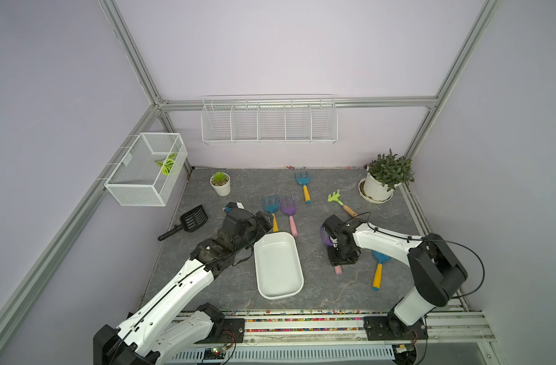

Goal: Put the rake into the storage box
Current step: Pick up the rake at the center of the board.

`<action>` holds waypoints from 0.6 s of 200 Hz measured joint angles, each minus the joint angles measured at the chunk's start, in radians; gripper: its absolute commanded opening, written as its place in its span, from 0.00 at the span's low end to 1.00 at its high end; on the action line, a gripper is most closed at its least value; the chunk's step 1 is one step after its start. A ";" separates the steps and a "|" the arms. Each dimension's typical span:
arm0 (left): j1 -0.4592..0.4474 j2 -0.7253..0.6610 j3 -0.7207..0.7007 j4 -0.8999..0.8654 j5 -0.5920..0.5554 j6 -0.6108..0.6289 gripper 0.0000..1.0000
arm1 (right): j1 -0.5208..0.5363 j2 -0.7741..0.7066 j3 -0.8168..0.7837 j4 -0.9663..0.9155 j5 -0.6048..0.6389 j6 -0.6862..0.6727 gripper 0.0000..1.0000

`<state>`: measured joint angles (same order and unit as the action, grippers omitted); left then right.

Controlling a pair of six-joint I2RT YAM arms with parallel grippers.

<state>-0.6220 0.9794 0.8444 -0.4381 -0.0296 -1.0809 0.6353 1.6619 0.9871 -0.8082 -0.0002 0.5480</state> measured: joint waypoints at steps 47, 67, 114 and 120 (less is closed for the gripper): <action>0.000 -0.001 -0.001 -0.002 0.001 0.000 0.82 | 0.004 0.017 0.000 0.009 0.000 0.000 0.36; 0.000 -0.002 -0.007 -0.001 0.001 0.000 0.82 | 0.008 0.018 0.000 0.012 0.000 0.000 0.33; 0.000 -0.002 -0.019 0.000 0.006 -0.016 0.82 | 0.009 0.017 -0.002 0.017 0.000 0.005 0.15; 0.000 -0.002 -0.019 0.002 0.009 -0.018 0.82 | 0.009 0.014 -0.004 0.020 0.000 0.005 0.13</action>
<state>-0.6220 0.9779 0.8249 -0.4362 -0.0208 -1.0992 0.6441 1.6764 0.9833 -0.7883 -0.0006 0.5529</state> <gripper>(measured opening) 0.824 0.270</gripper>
